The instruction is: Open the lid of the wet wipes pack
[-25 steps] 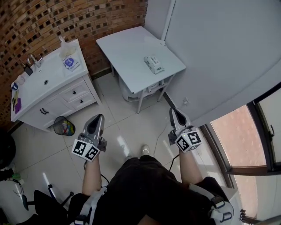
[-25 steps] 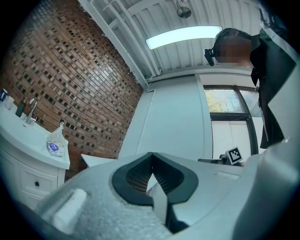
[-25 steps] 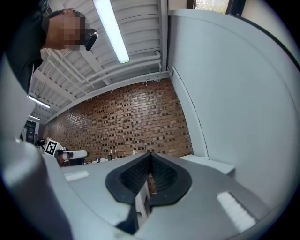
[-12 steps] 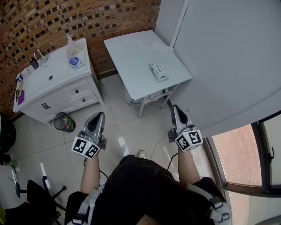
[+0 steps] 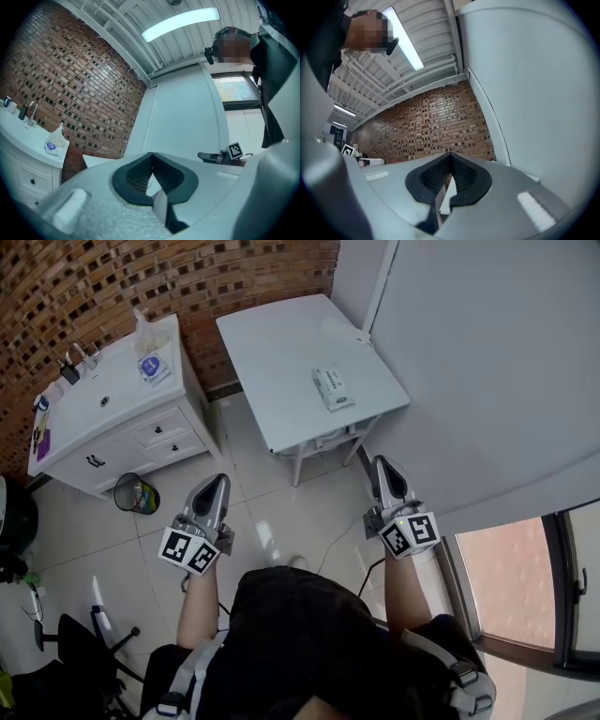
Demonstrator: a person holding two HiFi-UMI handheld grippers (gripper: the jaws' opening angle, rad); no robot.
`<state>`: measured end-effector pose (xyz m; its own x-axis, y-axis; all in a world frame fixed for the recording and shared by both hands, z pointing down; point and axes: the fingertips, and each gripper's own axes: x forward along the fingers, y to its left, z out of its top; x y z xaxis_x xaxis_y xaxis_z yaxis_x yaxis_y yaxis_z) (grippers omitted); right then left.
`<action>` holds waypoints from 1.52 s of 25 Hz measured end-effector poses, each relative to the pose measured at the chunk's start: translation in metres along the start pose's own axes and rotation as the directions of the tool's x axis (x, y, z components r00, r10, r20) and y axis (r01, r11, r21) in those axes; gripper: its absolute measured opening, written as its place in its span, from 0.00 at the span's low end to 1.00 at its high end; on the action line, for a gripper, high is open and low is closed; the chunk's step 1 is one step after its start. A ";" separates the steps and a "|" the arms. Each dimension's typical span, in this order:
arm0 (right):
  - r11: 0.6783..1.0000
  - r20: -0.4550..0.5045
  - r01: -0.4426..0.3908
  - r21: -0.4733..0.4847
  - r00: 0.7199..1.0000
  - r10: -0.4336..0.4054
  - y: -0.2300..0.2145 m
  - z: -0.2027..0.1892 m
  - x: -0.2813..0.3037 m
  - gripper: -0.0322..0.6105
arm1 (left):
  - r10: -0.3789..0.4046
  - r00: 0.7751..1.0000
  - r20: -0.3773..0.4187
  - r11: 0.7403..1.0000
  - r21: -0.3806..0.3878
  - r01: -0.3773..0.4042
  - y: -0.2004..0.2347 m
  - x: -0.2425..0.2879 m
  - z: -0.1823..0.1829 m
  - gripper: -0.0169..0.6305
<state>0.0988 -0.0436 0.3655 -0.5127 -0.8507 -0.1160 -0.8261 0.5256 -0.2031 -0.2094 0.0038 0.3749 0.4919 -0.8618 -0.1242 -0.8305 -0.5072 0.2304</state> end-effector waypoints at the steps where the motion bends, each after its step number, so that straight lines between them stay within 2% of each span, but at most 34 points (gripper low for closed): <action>1: 1.000 -0.006 0.005 -0.005 1.000 -0.006 -0.006 -0.002 -0.002 0.06 | -0.002 1.000 -0.008 1.000 -0.006 0.002 -0.003 0.003 -0.005 0.03; 5: 0.999 -0.025 0.021 -0.024 0.999 -0.022 -0.020 -0.007 -0.005 0.06 | -0.008 0.999 -0.031 1.000 -0.011 0.008 -0.008 0.012 -0.012 0.03; 12: 0.997 -0.048 0.069 -0.025 0.996 -0.070 -0.039 -0.022 0.003 0.06 | -0.018 0.999 -0.046 1.000 -0.008 0.017 0.011 0.034 -0.017 0.03; 18: 0.988 -0.056 0.141 -0.058 0.988 -0.145 -0.061 -0.023 0.019 0.06 | -0.097 0.994 -0.047 0.995 -0.029 0.096 0.030 0.090 -0.024 0.03; 23: 0.976 -0.050 0.192 -0.103 0.979 -0.198 -0.079 -0.019 0.046 0.06 | -0.192 0.980 -0.046 0.981 -0.012 0.192 0.044 0.148 -0.019 0.03; 27: 0.963 -0.026 0.234 -0.133 0.971 -0.240 -0.091 -0.008 0.070 0.06 | -0.238 0.971 -0.032 0.971 -0.022 0.237 0.065 0.184 -0.016 0.03; 34: 0.950 -0.011 0.259 -0.176 0.964 -0.265 -0.098 0.005 0.117 0.06 | -0.309 0.951 0.005 0.951 -0.010 0.309 0.097 0.227 0.002 0.03; 38: 0.957 -0.001 0.258 -0.130 0.966 -0.260 -0.092 -0.002 0.136 0.06 | -0.341 0.940 -0.004 0.940 -0.021 0.341 0.112 0.232 -0.003 0.03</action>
<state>0.1050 -0.2076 0.3704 -0.2802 -0.9582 -0.0581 -0.9535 0.2848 -0.0982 -0.1874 -0.2525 0.3748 0.7465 -0.6373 -0.1913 -0.6076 -0.7701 0.1944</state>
